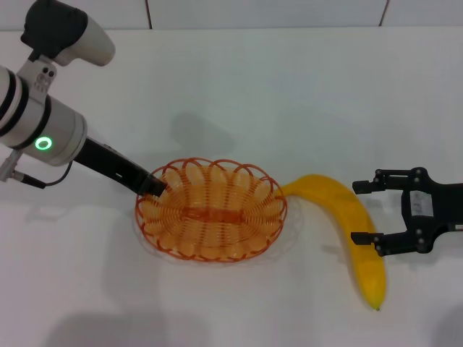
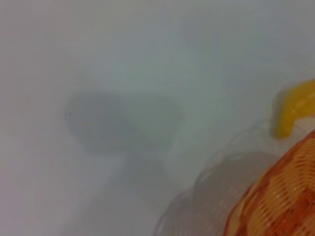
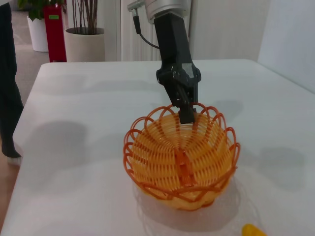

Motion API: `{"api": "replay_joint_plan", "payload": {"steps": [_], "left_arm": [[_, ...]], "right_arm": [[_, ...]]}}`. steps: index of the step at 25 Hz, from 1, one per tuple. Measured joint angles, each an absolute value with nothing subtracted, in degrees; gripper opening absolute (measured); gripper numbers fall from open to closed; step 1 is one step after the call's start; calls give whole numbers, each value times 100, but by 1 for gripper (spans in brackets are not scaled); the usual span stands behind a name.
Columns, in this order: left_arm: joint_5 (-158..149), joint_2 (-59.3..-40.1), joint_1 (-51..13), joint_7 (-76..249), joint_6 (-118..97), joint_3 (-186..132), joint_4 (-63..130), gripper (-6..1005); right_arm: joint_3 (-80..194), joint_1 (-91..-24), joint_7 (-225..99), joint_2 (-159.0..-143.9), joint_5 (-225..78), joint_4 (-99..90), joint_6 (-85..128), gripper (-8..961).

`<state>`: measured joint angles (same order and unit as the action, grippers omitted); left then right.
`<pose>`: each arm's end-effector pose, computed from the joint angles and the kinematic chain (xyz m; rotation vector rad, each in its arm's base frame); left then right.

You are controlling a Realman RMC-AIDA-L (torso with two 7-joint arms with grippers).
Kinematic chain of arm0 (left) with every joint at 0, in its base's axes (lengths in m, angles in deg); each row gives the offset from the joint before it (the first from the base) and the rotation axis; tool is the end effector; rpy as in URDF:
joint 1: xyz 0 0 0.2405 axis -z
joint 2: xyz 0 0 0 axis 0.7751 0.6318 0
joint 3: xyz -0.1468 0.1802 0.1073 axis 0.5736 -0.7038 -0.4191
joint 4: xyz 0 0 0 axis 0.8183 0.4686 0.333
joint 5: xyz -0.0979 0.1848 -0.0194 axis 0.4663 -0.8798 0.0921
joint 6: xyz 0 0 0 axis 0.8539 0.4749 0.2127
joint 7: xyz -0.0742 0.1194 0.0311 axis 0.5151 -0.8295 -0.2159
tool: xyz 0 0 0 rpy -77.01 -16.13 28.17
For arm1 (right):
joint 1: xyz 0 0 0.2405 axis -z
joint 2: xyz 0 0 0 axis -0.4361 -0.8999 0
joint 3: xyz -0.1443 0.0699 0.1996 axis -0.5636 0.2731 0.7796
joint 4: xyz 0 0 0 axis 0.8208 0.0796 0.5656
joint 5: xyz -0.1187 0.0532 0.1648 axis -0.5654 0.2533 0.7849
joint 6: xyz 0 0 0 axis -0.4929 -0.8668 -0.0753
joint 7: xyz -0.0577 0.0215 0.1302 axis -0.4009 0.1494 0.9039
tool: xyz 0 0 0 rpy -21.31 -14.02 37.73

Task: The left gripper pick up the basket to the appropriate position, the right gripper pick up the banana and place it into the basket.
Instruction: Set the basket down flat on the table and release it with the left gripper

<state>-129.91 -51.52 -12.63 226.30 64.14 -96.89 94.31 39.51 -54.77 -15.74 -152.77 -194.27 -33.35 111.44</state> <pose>-0.1924 0.3727 -0.0134 -2.6877 -1.0281 0.2882 0.3187 0.2869 0.0229 -2.8777 0.1321 0.4447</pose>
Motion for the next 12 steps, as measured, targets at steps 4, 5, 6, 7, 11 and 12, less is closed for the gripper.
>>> {"api": "replay_joint_plan", "payload": {"steps": [4, 5, 6, 7, 11, 12], "left_arm": [[-13001, -5149, -1237, 22634, 6432, -9680, 9380, 66], [-13013, -5149, -1206, 22634, 6434, -9680, 9327, 67], [-13024, -5149, -1160, 22634, 6436, -9681, 9239, 67], [-13029, -5149, -1126, 22635, 6435, -9680, 9183, 67], [-13042, -5149, -968, 22632, 6435, -9682, 8877, 68], [-13043, -5147, -955, 22631, 6436, -9683, 8849, 68]], "right_arm": [[3951, -5477, -1574, -15277, -19427, -3335, 11144, 799], [3951, -5477, -1574, -15277, -19427, -3335, 11144, 799], [3951, -5477, -1574, -15277, -19427, -3335, 11144, 799], [3951, -5477, -1574, -15277, -19427, -3335, 11144, 799], [3951, -5477, -1574, -15277, -19427, -3335, 11144, 799], [3951, -5477, -1574, -15277, -19427, -3335, 11144, 799]]}}
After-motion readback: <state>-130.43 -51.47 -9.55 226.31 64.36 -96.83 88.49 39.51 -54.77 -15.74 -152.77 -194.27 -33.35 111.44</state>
